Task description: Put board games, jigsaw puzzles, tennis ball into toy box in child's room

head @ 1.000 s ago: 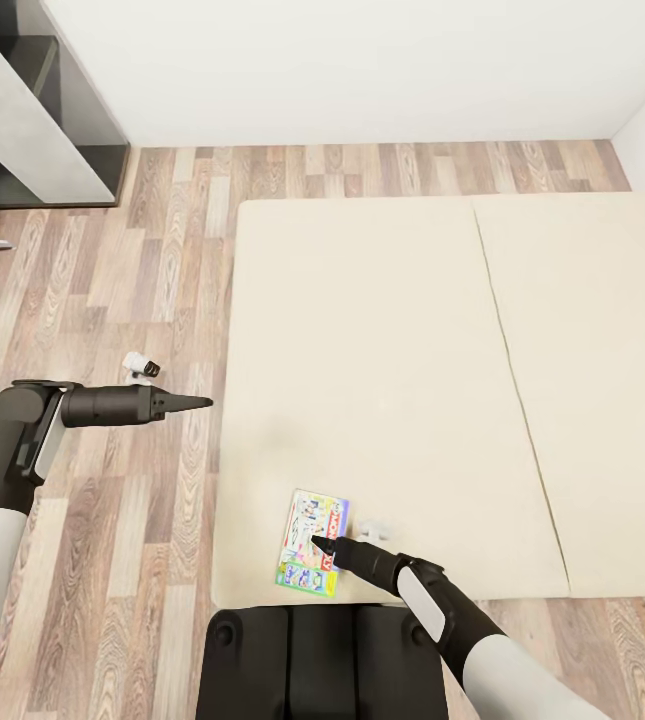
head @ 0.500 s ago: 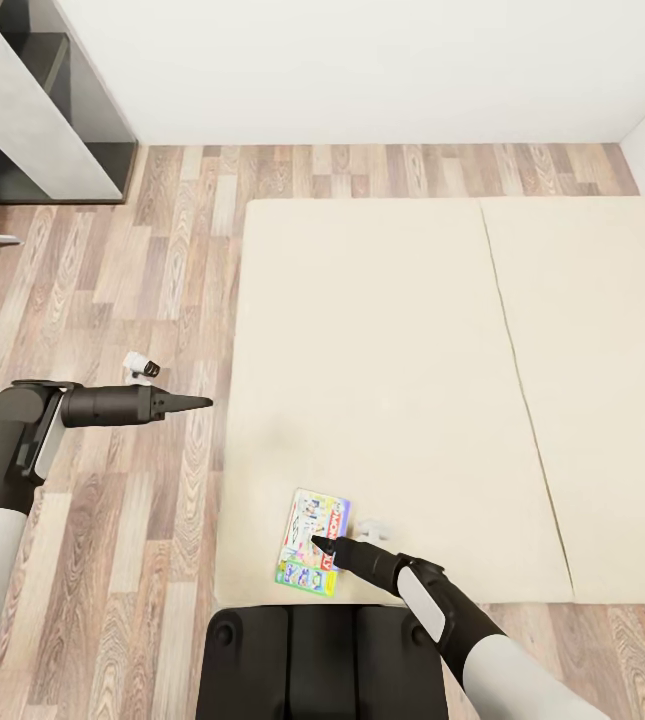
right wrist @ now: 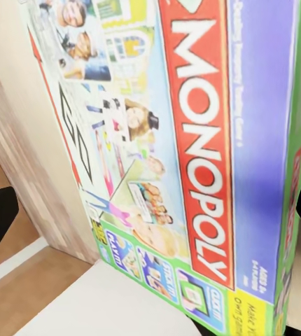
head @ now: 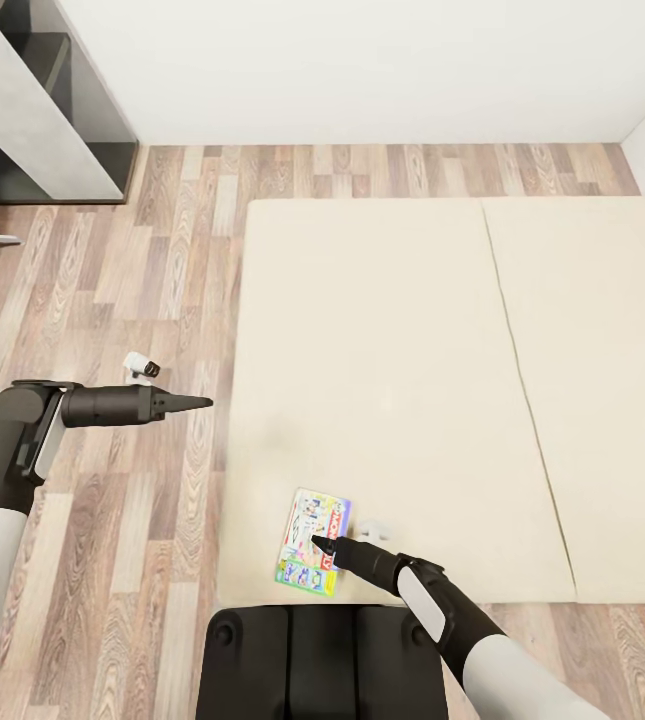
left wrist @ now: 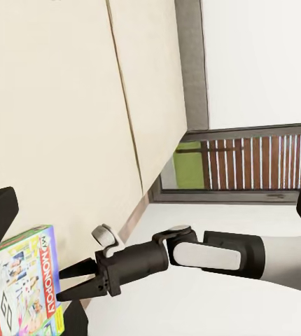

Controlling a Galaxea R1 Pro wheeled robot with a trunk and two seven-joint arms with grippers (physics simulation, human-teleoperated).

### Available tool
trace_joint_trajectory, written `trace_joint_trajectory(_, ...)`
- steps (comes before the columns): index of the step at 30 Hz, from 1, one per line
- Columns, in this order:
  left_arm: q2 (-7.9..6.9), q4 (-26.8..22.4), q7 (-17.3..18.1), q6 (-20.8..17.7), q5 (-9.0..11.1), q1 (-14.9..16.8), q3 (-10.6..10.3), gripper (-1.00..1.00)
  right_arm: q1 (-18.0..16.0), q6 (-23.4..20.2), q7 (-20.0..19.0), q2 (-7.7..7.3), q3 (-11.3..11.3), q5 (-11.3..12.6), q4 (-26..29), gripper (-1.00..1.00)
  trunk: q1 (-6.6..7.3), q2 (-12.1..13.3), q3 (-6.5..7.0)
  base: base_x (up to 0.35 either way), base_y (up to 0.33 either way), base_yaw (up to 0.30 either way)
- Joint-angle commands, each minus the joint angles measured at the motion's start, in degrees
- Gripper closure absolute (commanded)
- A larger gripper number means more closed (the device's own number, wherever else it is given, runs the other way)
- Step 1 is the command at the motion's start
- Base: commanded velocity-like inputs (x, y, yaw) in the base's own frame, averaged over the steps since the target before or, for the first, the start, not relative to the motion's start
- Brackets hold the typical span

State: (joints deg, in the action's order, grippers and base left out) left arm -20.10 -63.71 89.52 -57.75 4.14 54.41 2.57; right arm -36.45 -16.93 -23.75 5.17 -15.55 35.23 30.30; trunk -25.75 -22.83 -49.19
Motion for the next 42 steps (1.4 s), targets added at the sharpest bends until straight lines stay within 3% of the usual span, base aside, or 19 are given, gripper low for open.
trace_joint_trajectory(1, -0.03, 0.0, 0.2, -0.6, 0.0, 0.0, 0.0, -1.00, 0.0, -0.3, 0.0, 0.00, -0.1, 0.5, 0.0, -1.00, -0.03, -0.1, -0.06, 0.000, 0.044, 0.005)
trace_joint_trajectory(42, -0.03, 0.0, 0.3, -0.6, 0.0, 0.0, 0.0, -1.00, 0.0, -0.2, 0.0, 0.01, -0.1, 0.5, 0.0, -1.00, -0.03, -0.1, -0.06, 0.000, 0.029, 0.006)
